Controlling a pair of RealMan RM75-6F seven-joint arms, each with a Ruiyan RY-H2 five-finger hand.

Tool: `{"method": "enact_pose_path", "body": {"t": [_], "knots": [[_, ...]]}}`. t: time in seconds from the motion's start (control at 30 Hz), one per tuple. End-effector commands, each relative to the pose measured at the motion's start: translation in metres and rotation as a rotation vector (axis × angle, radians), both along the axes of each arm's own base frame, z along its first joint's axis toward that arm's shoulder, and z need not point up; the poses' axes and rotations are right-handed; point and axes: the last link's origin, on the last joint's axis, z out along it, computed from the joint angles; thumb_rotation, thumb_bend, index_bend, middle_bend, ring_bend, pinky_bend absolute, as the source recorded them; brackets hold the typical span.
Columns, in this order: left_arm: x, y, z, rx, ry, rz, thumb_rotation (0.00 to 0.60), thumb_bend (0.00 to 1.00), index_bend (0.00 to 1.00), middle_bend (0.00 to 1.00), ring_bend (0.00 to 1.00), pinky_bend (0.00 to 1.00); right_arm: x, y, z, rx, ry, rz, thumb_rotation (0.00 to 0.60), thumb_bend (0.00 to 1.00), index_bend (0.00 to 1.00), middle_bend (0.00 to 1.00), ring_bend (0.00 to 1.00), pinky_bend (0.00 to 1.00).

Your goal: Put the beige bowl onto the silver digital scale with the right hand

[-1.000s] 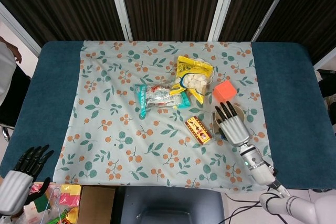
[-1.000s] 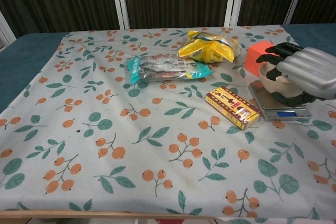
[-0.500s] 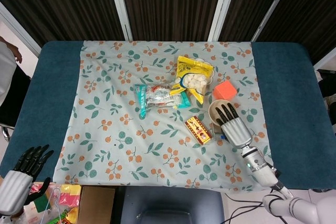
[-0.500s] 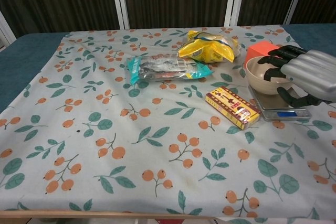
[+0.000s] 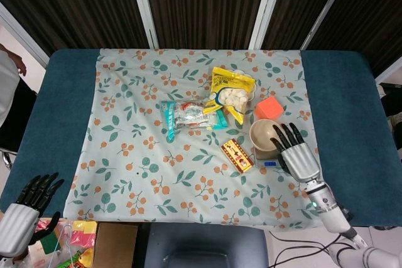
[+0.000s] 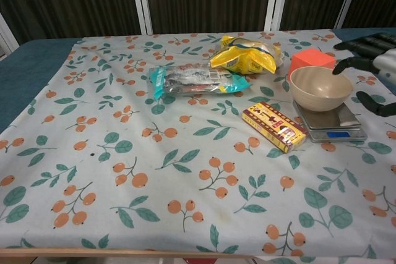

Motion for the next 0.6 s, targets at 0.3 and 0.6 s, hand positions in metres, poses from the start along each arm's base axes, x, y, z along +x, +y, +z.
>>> {"method": "enact_pose_path", "body": {"t": [0.3, 0.6], "knots": [[0.000, 0.000, 0.001, 0.013, 0.000, -0.008, 0.600, 0.45, 0.00, 0.00, 0.01, 0.09, -0.019, 0.141, 0.084, -0.019, -0.227, -0.178, 0.600, 0.29, 0.00, 0.00, 0.00, 0.00], [0.001, -0.004, 0.002, 0.025, 0.004, -0.022, 0.600, 0.45, 0.00, 0.00, 0.01, 0.09, -0.023, 0.137, 0.082, 0.022, -0.182, -0.238, 0.600, 0.29, 0.00, 0.00, 0.00, 0.00]]}}
